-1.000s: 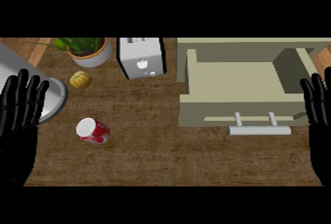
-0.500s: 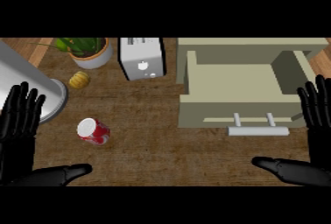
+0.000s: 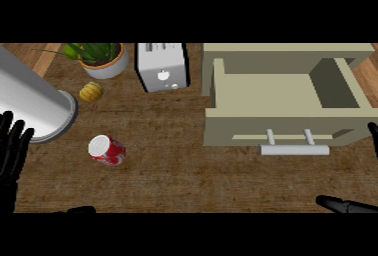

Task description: Pick up the can, place it into the drawer and close the drawer

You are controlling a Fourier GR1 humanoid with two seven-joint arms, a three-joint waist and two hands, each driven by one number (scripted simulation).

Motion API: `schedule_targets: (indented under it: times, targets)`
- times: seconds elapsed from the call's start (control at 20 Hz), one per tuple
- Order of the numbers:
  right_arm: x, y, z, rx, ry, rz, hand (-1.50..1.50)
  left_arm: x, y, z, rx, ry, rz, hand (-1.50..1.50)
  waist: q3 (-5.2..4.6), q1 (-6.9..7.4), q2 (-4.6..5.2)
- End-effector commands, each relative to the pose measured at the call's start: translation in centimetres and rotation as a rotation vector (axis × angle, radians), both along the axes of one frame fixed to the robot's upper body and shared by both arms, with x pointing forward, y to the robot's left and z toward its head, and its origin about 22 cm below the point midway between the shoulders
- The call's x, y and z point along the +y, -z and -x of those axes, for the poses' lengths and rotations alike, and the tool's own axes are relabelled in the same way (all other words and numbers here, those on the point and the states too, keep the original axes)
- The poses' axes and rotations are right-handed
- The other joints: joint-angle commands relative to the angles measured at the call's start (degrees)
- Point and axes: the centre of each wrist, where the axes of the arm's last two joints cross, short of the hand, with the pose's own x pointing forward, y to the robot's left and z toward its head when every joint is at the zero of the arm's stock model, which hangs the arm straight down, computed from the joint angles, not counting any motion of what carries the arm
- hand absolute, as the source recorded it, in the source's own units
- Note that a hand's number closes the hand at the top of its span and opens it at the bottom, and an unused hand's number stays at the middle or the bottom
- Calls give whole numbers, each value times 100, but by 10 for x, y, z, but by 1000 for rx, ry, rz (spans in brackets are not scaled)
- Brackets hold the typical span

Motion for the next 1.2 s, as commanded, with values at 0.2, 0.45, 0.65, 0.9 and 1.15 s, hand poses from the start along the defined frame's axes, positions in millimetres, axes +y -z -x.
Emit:
schedule_targets:
  times: [0.2,0.45,0.65,0.9,1.15]
  targets:
    - [-34,14,27,10,-8,-1,-150,12,-4,35,1,-4,9,-150,-3,14,-3]
    - [-41,0,41,27,3,-7,-150,15,-18,37,32,-44,117,-150,-3,-3,-2]
    - [-49,10,58,22,-5,-12,-150,17,-13,39,26,-39,224,-150,-3,-14,-6]
    - [-57,12,58,16,-19,-17,-150,16,-3,18,49,-27,294,-150,-4,-9,0]
    - [-70,1,65,9,-11,-9,-150,26,17,-11,55,-21,340,-150,-6,-23,5]
